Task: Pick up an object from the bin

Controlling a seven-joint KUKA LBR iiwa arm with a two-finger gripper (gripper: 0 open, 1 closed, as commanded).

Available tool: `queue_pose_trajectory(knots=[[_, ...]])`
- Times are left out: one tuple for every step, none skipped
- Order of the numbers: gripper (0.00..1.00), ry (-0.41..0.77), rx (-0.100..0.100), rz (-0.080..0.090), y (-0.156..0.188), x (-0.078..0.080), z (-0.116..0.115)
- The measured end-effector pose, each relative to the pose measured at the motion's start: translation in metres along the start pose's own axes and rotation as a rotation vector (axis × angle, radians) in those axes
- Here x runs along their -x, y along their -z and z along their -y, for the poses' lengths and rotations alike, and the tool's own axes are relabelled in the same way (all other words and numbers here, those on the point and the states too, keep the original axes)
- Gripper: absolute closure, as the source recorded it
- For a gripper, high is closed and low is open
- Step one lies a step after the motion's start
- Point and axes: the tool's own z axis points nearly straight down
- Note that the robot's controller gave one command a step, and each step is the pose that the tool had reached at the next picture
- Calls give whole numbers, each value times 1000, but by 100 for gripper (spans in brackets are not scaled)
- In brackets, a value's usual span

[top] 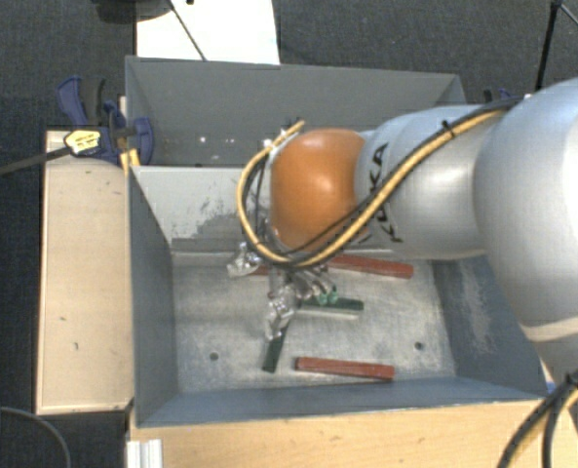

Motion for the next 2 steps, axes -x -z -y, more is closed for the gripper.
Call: queue_pose_trajectory(knots=[[0,72,6,3,-9,4,23],[100,381,2,0,-5,-62,25]])
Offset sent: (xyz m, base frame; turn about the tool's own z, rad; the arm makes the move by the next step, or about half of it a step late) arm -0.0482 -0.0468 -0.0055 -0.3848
